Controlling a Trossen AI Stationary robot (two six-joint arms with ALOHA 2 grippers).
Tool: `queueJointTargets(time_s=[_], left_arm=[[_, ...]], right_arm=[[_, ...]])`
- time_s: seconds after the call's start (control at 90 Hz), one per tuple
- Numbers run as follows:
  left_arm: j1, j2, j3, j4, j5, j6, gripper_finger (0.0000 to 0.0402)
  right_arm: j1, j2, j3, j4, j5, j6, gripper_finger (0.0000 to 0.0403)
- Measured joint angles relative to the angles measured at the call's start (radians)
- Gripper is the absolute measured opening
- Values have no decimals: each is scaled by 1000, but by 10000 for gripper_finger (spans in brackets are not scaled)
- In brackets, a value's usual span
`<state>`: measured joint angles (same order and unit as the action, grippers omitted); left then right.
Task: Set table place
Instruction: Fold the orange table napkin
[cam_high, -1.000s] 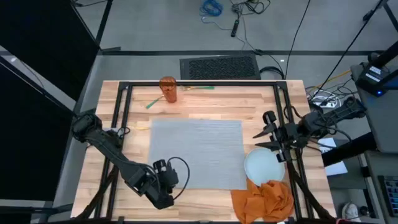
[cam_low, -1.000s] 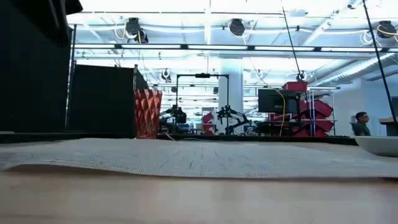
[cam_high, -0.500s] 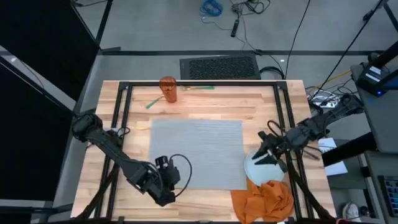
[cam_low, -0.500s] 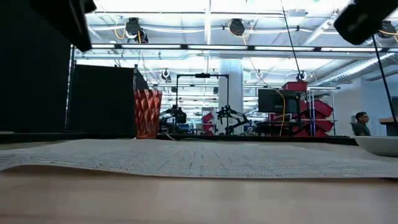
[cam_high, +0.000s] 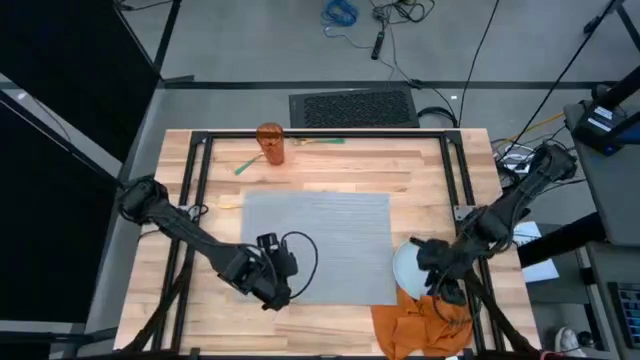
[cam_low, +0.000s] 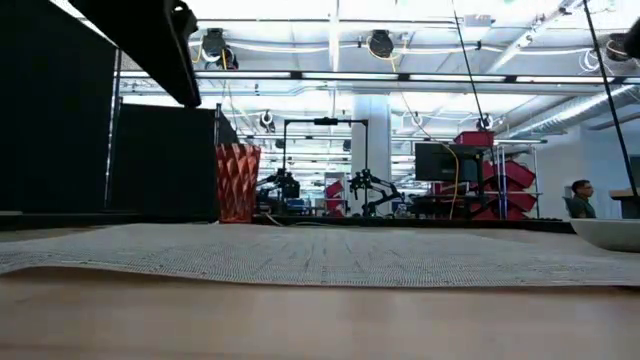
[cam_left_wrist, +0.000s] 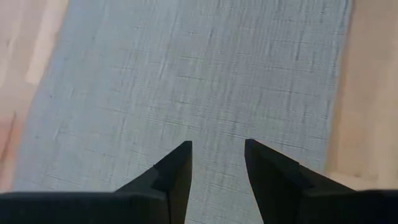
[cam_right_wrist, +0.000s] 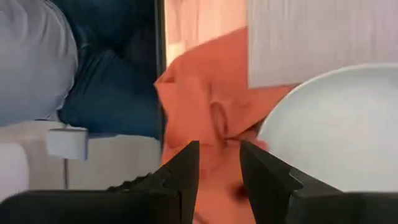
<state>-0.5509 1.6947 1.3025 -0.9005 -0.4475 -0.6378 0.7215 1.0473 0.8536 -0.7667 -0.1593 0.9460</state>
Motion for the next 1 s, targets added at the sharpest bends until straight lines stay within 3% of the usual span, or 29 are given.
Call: queueJointTargets(time_s=[0.244,0.622,0.767,1.0], left_arm=[[1,-1,0,1,-23,16,133],[-15,-1,0,2,-32,16,133],[-21,-1,0,3,-41,13,133],[-21,-1,0,40,-43,-4,133]], right_arm=[[49,38,0,47,-72,142,121],[46,150,-54,85,-162,192,275],[54,153,-109,258,-186,210,280],[58,152,-149,288,-212,197,276]])
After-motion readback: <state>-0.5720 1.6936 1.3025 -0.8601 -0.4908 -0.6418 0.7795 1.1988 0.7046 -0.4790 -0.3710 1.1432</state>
